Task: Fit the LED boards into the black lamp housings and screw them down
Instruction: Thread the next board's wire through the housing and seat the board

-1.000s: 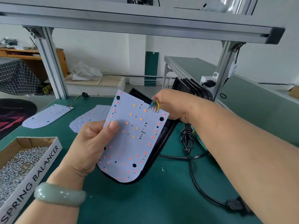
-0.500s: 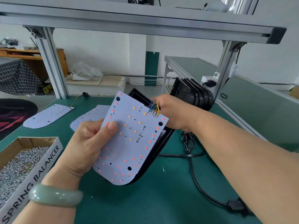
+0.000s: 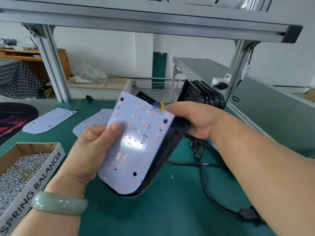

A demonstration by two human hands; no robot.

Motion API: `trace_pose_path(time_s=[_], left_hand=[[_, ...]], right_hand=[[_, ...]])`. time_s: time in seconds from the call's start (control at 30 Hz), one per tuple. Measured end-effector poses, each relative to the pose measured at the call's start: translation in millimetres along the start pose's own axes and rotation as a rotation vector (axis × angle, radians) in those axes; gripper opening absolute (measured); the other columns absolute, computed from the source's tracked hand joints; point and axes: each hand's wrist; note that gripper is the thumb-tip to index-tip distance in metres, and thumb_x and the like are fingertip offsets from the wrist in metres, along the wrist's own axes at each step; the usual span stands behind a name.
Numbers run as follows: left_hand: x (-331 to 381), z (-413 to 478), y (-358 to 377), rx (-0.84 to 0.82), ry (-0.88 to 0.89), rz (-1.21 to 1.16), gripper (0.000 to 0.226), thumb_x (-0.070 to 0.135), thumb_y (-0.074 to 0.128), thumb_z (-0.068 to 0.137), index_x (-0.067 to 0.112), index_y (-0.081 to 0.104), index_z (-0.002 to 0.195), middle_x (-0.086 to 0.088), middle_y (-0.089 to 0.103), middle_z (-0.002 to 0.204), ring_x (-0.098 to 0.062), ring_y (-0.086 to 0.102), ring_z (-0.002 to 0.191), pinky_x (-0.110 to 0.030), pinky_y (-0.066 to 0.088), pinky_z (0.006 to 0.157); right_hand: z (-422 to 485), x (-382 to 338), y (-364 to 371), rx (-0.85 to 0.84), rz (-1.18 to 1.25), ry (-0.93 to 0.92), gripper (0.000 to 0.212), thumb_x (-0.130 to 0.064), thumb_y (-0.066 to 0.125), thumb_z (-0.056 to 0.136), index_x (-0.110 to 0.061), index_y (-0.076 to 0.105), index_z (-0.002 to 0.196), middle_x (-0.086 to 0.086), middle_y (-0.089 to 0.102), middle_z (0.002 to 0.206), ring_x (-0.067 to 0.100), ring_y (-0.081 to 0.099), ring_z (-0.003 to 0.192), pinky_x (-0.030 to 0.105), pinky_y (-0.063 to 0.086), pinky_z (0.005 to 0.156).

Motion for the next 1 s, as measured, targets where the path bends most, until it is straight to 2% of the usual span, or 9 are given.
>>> trace_pose_path(time_s=[0.13, 0.23, 0.33, 0.43, 0.6, 0.7, 0.8, 0.9, 1.0], left_hand=[[-5.2, 3.7, -2.0, 0.043, -0.032, -0.134, 0.048, 0.067, 0.072, 0.055, 0.020, 0.075, 0.062, 0.003, 0.069, 0.057, -0.007, 0.062, 0.044, -0.012, 0.046, 0.044], [-11.6, 6.3, -0.2, 0.030, -0.134, -0.240, 0.053, 0.066, 0.077, 0.052, 0.019, 0.078, 0.076, -0.003, 0.074, 0.073, -0.015, 0.070, 0.059, -0.022, 0.055, 0.053], [-18.1, 9.5, -1.5, 0.074, -0.213, -0.343, 0.041, 0.054, 0.062, 0.068, 0.018, 0.078, 0.083, -0.007, 0.075, 0.083, -0.018, 0.071, 0.066, -0.028, 0.059, 0.058], [-20.8, 10.9, -4.2, 0.115, -0.258, -0.410, 0.048, 0.053, 0.061, 0.067, 0.014, 0.075, 0.092, -0.014, 0.070, 0.099, -0.023, 0.069, 0.074, -0.034, 0.058, 0.068], [-18.9, 10.3, 0.2, 0.113, -0.142, -0.300, 0.036, 0.046, 0.055, 0.073, 0.018, 0.077, 0.069, -0.004, 0.073, 0.071, -0.016, 0.068, 0.056, -0.023, 0.055, 0.053], [-17.1, 9.2, 0.2, 0.125, -0.091, -0.284, 0.034, 0.042, 0.055, 0.077, 0.018, 0.077, 0.066, -0.003, 0.073, 0.068, -0.016, 0.069, 0.054, -0.024, 0.054, 0.050], [-16.7, 10.9, 1.0, 0.072, -0.097, -0.151, 0.030, 0.043, 0.063, 0.082, 0.019, 0.078, 0.073, -0.005, 0.074, 0.073, -0.018, 0.070, 0.058, -0.025, 0.054, 0.049], [-22.9, 16.8, 3.4, 0.132, -0.136, -0.073, 0.052, 0.053, 0.069, 0.075, 0.002, 0.070, 0.079, -0.015, 0.069, 0.076, -0.027, 0.062, 0.062, -0.036, 0.051, 0.056], [-28.6, 20.5, 4.6, 0.265, -0.134, 0.091, 0.069, 0.055, 0.066, 0.080, -0.010, 0.047, 0.071, -0.005, 0.045, 0.062, -0.017, 0.039, 0.057, -0.027, 0.035, 0.054]], right_hand=[[9.3, 25.1, 2.4, 0.051, 0.349, -0.104, 0.025, -0.012, 0.052, 0.085, -0.009, 0.075, 0.075, 0.006, 0.072, 0.076, 0.016, 0.067, 0.068, 0.025, 0.056, 0.069], [20.4, 44.7, 20.8, 0.206, 0.072, -0.270, 0.021, 0.013, 0.051, 0.089, 0.003, 0.069, 0.094, 0.017, 0.070, 0.094, 0.026, 0.067, 0.087, 0.036, 0.056, 0.085], [24.0, 46.9, 23.9, 0.422, -0.283, -0.346, 0.012, 0.011, 0.055, 0.089, 0.014, 0.063, 0.098, 0.030, 0.067, 0.105, 0.044, 0.063, 0.103, 0.055, 0.051, 0.090], [26.2, 46.2, 21.2, 0.566, -0.755, -0.409, 0.013, 0.002, 0.053, 0.087, 0.009, 0.065, 0.084, 0.024, 0.068, 0.087, 0.040, 0.063, 0.087, 0.047, 0.053, 0.074], [29.7, 47.5, 12.7, 0.667, -1.072, -0.297, 0.016, 0.001, 0.049, 0.087, -0.002, 0.061, 0.077, 0.011, 0.065, 0.078, 0.027, 0.057, 0.071, 0.035, 0.046, 0.062], [29.5, 48.6, 1.3, 0.803, -1.026, -0.267, 0.036, -0.003, 0.049, 0.089, -0.022, 0.039, 0.061, -0.005, 0.045, 0.057, 0.012, 0.041, 0.053, 0.025, 0.025, 0.052], [29.9, 47.8, -6.9, 0.803, -1.026, -0.224, 0.047, -0.004, 0.048, 0.089, -0.024, 0.024, 0.055, -0.008, 0.029, 0.052, 0.011, 0.023, 0.047, 0.025, 0.024, 0.049], [33.4, 52.2, -5.0, 0.802, -0.722, -0.264, 0.034, -0.009, 0.047, 0.093, -0.015, 0.051, 0.059, -0.004, 0.049, 0.054, 0.009, 0.035, 0.049, 0.016, 0.030, 0.050], [28.8, 56.7, 5.5, 0.614, -0.063, -0.378, 0.044, -0.044, 0.038, 0.096, -0.014, 0.071, 0.094, -0.002, 0.070, 0.088, 0.008, 0.059, 0.081, 0.027, 0.043, 0.078]])
Point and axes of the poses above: each hand's wrist, its own z-axis towards the middle knuckle, its own y-axis out of the palm, x = y × z
